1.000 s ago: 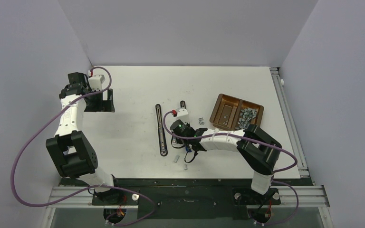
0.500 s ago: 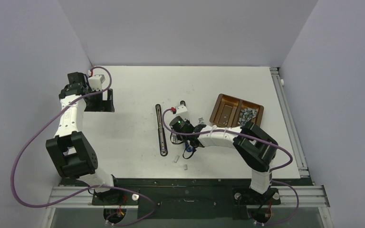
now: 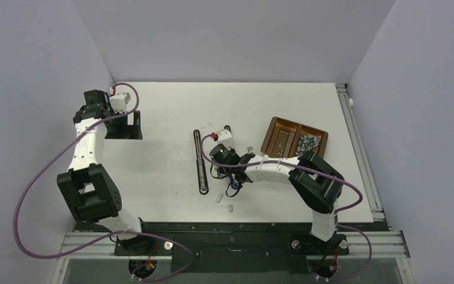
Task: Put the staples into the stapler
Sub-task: Install the staple into the stapler.
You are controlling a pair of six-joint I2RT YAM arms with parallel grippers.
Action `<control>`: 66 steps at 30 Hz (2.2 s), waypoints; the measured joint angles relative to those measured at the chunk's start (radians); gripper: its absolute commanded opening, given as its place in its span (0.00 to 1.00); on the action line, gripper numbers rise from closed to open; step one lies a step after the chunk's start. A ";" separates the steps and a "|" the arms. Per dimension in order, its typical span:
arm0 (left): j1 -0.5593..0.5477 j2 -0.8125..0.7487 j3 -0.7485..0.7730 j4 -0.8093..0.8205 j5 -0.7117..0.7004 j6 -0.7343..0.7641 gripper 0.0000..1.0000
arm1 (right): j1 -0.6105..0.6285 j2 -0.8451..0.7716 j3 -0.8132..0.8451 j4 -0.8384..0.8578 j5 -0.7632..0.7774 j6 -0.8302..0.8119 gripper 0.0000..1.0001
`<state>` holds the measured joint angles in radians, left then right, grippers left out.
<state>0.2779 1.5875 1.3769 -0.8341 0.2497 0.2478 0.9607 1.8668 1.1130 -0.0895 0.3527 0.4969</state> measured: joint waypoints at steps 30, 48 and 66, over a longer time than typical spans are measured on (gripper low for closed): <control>0.000 -0.013 -0.009 0.000 0.000 0.000 0.96 | 0.044 -0.083 -0.066 0.036 -0.018 0.089 0.09; 0.000 -0.013 -0.018 0.001 -0.008 0.000 0.96 | 0.061 -0.083 -0.066 0.037 -0.021 0.092 0.08; 0.000 -0.013 -0.019 0.001 -0.008 0.000 0.96 | 0.069 -0.083 -0.066 0.037 -0.022 0.092 0.09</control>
<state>0.2779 1.5745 1.3582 -0.8333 0.2413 0.2478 1.0294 1.7840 1.0466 -0.0528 0.3309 0.5884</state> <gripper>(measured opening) 0.962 0.145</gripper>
